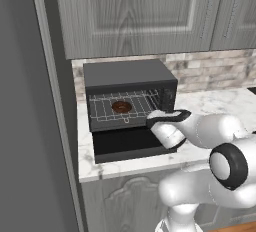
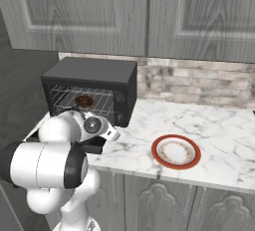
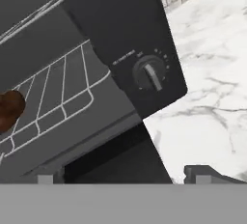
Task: Pick up the bagel from the plate, place it on the toaster oven rack, close the door, and set the timer.
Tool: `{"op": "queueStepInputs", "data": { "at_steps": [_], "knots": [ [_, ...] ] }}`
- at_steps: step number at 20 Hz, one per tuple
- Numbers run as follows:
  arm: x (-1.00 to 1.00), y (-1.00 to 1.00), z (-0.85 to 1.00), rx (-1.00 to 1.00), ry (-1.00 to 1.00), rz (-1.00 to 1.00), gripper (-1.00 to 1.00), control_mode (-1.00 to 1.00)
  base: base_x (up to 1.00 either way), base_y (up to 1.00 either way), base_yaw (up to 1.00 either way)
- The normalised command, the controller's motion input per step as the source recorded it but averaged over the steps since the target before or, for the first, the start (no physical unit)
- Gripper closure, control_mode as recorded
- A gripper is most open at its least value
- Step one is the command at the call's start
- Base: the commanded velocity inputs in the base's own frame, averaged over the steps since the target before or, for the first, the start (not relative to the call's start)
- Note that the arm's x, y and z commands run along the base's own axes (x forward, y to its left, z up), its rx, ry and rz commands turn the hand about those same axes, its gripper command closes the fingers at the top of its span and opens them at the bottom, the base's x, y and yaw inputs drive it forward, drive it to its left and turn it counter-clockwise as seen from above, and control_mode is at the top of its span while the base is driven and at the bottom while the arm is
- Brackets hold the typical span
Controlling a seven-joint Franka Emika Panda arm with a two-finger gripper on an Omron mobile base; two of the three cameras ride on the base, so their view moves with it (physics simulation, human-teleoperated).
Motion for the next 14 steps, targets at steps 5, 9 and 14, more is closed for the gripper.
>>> {"op": "queueStepInputs", "data": {
  "at_steps": [5,9,14],
  "knots": [
    [-0.71,-0.14,1.00,0.08,0.00,0.00,-1.00,-1.00,0.00,0.00,0.00],
    [-0.55,-0.22,1.00,0.11,0.04,0.00,-1.00,-1.00,0.00,0.00,0.00],
    [-0.63,-0.40,0.65,0.12,0.29,0.00,-1.00,-1.00,0.00,0.00,0.00]
  ]
}}
